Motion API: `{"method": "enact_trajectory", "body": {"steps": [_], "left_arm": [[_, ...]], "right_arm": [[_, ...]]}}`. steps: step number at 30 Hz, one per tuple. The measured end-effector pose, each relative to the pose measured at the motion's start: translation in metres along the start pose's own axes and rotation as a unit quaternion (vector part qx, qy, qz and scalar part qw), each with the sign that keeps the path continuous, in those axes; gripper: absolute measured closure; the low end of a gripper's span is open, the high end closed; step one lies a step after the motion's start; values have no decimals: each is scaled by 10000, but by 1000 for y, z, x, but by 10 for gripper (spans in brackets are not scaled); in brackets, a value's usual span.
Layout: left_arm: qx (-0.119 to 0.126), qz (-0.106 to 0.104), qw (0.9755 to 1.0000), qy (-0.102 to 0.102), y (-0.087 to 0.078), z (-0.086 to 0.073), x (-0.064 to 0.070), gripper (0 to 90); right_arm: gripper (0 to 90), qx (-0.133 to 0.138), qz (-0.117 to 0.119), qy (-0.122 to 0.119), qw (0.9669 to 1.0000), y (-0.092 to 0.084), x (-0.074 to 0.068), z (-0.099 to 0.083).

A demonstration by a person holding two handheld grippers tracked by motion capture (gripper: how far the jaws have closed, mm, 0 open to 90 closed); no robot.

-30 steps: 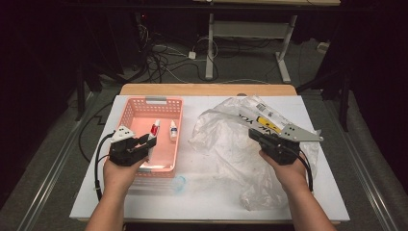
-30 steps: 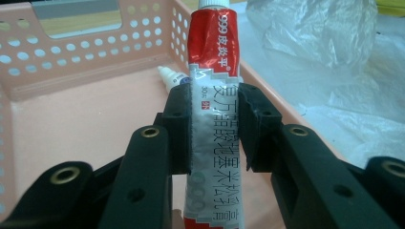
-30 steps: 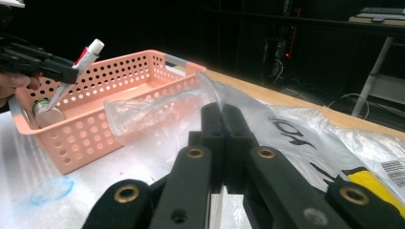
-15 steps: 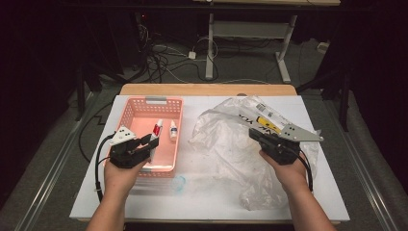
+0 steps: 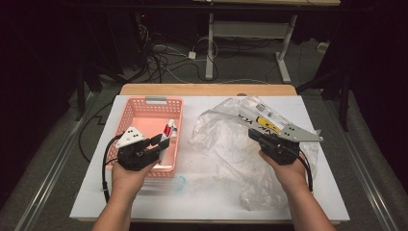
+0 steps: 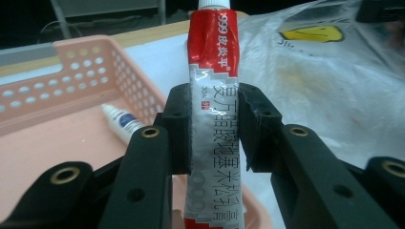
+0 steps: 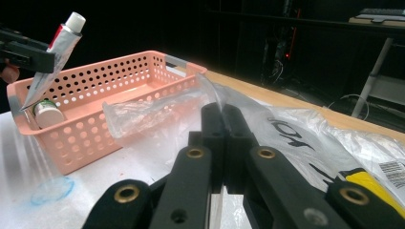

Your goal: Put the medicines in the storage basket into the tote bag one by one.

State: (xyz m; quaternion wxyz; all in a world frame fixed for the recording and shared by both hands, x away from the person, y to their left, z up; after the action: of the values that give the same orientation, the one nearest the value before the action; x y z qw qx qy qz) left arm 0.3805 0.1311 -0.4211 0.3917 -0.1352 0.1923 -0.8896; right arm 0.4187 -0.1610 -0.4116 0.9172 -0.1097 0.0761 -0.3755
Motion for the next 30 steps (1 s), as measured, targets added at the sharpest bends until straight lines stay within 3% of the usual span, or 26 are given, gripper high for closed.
{"method": "enact_trajectory", "body": {"steps": [10, 17, 30], "left_arm": [[-35, -340, 9993, 175, 11, 3, 30, 667], [-63, -697, 9974, 152, 20, 0, 49, 667], [-233, -919, 9948, 368, 36, -10, 76, 667]], "right_arm": [[900, 9, 45, -2, 10000, 0, -2, 1], [900, 18, 40, 13, 10000, -1, -2, 1], [900, 34, 60, 27, 10000, -2, -2, 2]]}}
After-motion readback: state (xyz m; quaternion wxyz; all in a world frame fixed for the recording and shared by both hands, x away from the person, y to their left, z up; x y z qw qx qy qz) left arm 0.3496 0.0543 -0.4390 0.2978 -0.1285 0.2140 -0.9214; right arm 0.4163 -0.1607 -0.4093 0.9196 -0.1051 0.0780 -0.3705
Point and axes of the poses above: each handheld gripper's, and its own axes: y roughly forward along the jaws, z roughly out of its top, x roughly to its right, the point moved 9 cm from there along y, roughly forward along the jaws, and after that the axes turned 3 degrees about y, right-handed, at the moved point
